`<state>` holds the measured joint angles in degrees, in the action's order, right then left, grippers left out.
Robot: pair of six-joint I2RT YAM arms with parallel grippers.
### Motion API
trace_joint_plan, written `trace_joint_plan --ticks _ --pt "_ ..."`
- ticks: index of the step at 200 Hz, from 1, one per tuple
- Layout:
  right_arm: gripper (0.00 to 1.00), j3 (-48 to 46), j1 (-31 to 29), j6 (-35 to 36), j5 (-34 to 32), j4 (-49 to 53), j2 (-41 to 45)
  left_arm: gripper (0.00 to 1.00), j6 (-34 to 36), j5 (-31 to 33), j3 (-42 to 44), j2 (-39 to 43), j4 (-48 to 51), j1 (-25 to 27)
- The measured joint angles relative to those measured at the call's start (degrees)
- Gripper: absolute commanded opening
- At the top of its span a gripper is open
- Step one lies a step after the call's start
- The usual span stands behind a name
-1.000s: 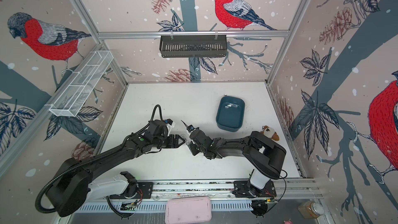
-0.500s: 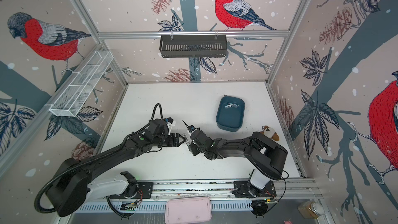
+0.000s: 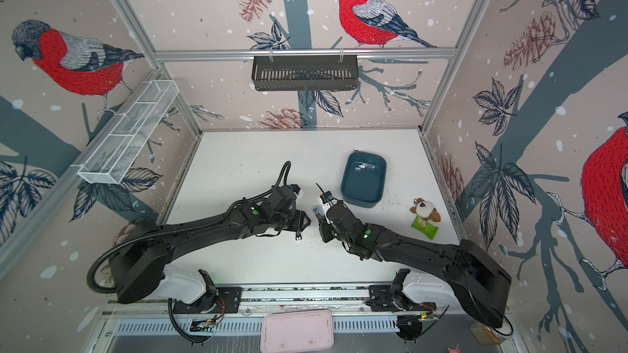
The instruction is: Load the staples into the stapler
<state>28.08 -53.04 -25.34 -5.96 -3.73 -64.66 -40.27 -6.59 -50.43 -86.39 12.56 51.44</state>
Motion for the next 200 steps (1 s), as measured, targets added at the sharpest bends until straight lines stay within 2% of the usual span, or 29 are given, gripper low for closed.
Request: trace_joint_plan --ticks 26,71,200 --pt "0.20 -2.56 2.14 -0.20 0.70 2.56 6.05 0.29 -1.46 3.76 -2.78 -4.42 1.79 0.44" --pt "0.21 -4.81 4.37 -0.61 1.86 5.01 12.22 0.23 -1.62 5.11 -7.04 -10.36 4.44 0.79" --pt "0.20 -5.25 5.25 -1.64 2.56 6.64 14.29 0.19 -0.04 7.87 -11.13 -15.04 9.27 1.16"
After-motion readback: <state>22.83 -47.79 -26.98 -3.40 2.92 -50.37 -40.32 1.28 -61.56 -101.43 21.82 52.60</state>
